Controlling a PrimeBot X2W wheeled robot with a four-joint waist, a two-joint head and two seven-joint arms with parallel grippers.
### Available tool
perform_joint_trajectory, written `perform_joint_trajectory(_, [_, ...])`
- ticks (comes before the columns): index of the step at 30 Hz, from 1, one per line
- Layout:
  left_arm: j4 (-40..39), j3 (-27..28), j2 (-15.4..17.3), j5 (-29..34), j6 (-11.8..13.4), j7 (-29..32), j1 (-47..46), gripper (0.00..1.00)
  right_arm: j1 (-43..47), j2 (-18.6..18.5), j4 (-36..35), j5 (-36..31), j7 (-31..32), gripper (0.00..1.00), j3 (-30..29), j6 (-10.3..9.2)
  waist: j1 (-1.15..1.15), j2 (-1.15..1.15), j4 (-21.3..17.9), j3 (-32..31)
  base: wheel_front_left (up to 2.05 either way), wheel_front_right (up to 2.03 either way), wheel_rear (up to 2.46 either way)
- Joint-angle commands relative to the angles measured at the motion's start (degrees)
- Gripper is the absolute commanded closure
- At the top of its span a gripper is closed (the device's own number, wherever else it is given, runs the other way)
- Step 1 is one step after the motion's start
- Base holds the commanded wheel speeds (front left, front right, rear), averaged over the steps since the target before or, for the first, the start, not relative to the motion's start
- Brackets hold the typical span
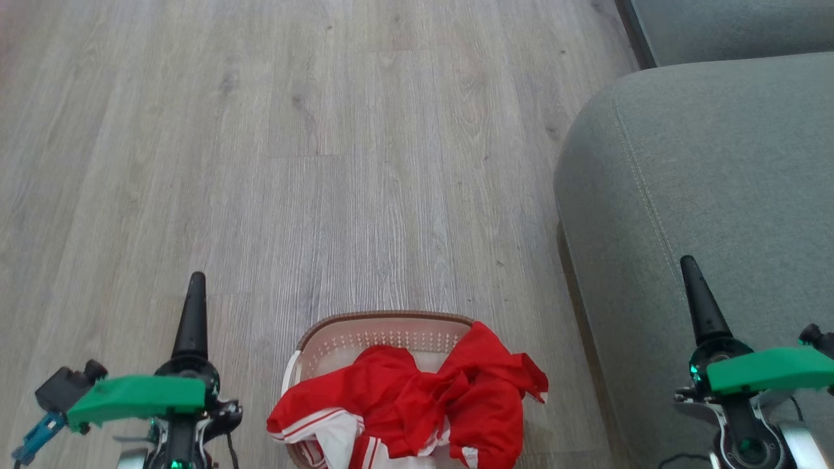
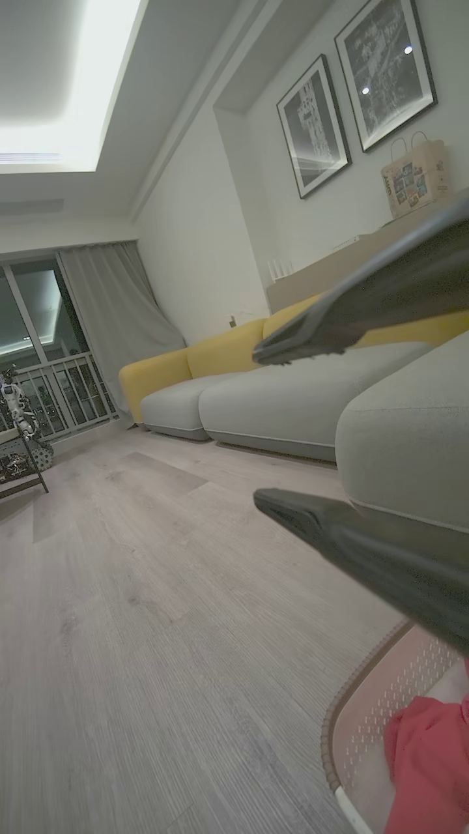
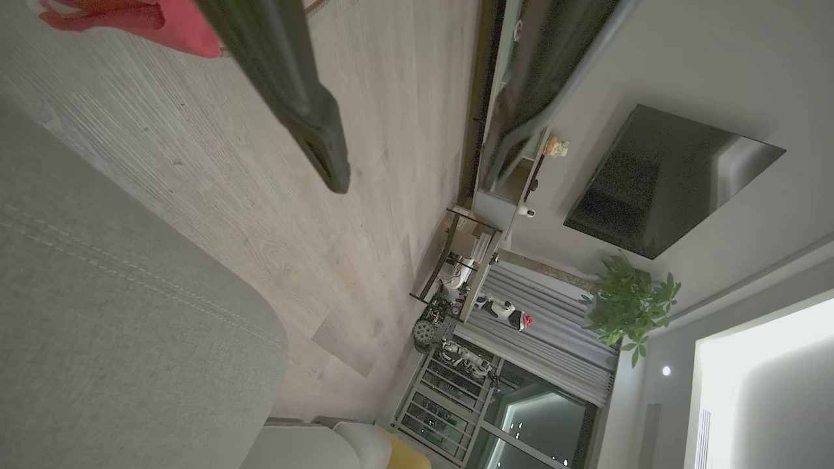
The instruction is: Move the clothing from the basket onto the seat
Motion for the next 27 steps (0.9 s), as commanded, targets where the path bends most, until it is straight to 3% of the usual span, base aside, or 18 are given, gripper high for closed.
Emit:
perform_joint_trajectory(1, [-2.78, 0.38, 0.72, 2.81, 0.48, -0.86, -3.15, 0.0, -3.17, -1.56, -2.68, -2.27, -0.85, 0.0, 0.9, 0.0, 0.0, 0.0, -0.08, 0.14, 0.0, 0.0, 0.0])
perform_joint_trajectory(16, [-3.73, -3.11, 0.79, 22.49, 3.26, -3.21, -3.85, 0.0, -4.07, -3.52, -2.73, -17.18, -3.21, 0.0, 2.42, -0.01, 0.0, 0.0, -0.41, 0.71, 0.0, 0.0, 0.0])
perform_joint_trajectory(27, [-3.42, -4.84, 0.84, 36.68, 6.9, -5.05, -4.44, 0.0, -4.51, -4.15, -1.35, -29.96, -5.07, 0.0, 2.62, -0.01, 0.0, 0.0, -0.66, 0.82, 0.0, 0.0, 0.0])
